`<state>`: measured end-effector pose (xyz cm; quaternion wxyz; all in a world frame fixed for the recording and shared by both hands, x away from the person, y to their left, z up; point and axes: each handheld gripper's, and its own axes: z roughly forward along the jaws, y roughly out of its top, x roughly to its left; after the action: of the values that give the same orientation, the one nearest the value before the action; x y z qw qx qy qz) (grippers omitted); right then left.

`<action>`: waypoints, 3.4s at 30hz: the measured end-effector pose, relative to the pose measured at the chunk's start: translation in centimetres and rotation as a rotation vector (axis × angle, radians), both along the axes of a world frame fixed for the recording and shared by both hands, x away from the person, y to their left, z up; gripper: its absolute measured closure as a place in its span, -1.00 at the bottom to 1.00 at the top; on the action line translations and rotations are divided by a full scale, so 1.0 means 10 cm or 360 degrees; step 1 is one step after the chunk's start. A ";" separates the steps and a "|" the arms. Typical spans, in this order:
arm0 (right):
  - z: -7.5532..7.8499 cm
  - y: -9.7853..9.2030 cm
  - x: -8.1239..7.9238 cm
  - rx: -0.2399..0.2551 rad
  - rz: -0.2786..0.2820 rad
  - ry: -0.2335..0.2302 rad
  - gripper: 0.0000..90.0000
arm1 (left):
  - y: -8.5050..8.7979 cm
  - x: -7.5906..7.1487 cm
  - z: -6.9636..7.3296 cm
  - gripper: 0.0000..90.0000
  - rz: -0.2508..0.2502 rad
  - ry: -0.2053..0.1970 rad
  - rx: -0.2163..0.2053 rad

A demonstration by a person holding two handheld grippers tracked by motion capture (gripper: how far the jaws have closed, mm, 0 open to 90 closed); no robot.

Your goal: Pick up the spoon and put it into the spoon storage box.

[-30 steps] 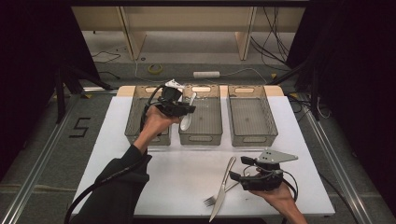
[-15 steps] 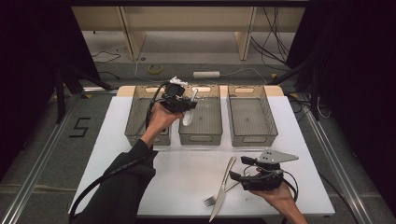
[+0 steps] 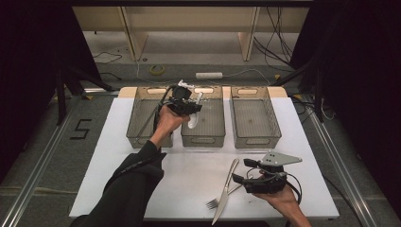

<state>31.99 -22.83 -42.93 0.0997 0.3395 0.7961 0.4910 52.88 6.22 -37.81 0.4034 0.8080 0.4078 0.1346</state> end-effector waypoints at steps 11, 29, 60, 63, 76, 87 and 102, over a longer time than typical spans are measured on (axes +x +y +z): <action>0.00 0.00 0.00 -0.0001 0.0005 -0.0001 -0.40 | -0.02 0.03 -0.09 0.65 0.0012 0.0036 0.0015; 0.00 0.00 0.00 -0.0003 0.0016 -0.0005 -0.40 | -0.08 0.07 -0.25 0.64 -0.0003 0.0114 0.0072; 0.00 0.05 0.06 -0.0021 -0.0005 0.0005 -0.41 | 0.60 -0.68 0.08 -0.49 -0.0044 -0.0018 -0.0025; 0.01 0.07 0.10 -0.0031 -0.0006 0.0007 -0.41 | 0.67 -0.82 0.03 -0.52 -0.0055 -0.0019 -0.0048; 0.01 0.15 0.24 -0.0109 -0.0005 0.0043 -0.39 | 0.98 -1.31 -0.25 -0.60 -0.0021 -0.0044 -0.0175; -0.02 0.21 0.38 -0.0161 0.0000 0.0059 -0.28 | 1.05 -1.58 -0.35 -0.63 -0.0042 -0.0068 -0.0224; -0.07 0.33 0.51 -0.0236 0.0054 0.0093 0.07 | 1.09 -1.73 -0.39 -0.63 -0.0045 -0.0094 -0.0207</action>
<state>37.12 -19.51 -43.64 0.0928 0.3318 0.8385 0.4221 35.63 17.12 -41.67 0.4688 0.7813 0.3922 0.1260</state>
